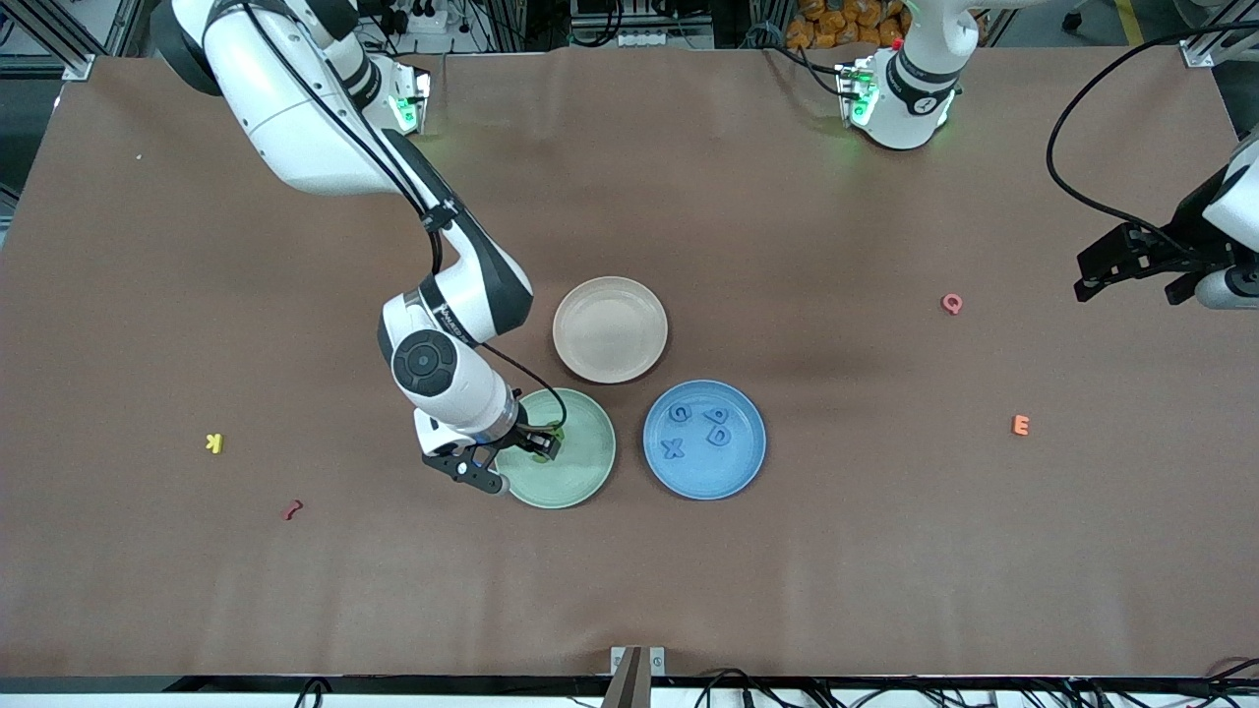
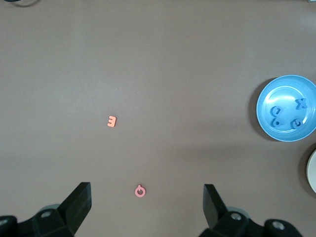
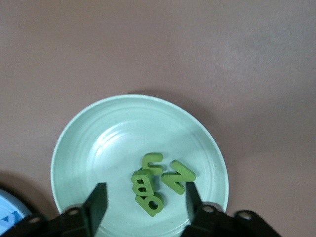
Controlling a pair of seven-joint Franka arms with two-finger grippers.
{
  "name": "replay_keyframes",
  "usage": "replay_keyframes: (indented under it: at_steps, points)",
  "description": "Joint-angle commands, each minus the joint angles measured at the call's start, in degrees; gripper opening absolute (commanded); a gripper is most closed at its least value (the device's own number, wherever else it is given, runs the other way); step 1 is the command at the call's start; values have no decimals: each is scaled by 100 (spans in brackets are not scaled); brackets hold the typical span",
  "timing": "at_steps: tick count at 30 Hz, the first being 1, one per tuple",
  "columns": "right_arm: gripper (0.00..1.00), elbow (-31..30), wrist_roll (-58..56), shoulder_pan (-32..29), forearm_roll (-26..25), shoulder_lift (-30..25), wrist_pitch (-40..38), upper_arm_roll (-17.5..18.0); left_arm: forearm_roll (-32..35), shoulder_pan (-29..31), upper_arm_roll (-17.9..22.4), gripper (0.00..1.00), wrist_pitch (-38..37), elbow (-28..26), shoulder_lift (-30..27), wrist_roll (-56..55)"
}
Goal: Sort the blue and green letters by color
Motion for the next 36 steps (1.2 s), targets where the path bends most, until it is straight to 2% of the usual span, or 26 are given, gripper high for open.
replay_keyframes:
  at_steps: [1,7,23,36]
  points:
    - [100,103,66,-56,-231,-127,-411,2,-34,35,-32,100,-106,183,57,-34]
    - [100,103,-144,-117,-714,-672,-991,10,-122,36,-15,100,-114,341,57,-42]
    - [100,103,-2587,-855,-715,-2307,-2644,10,-113,-17,-15,100,-158,315,74,-69]
    - [100,112,-3888,-1541,-653,-3071,-3321,37,-95,0,-23,100,-158,271,83,-33]
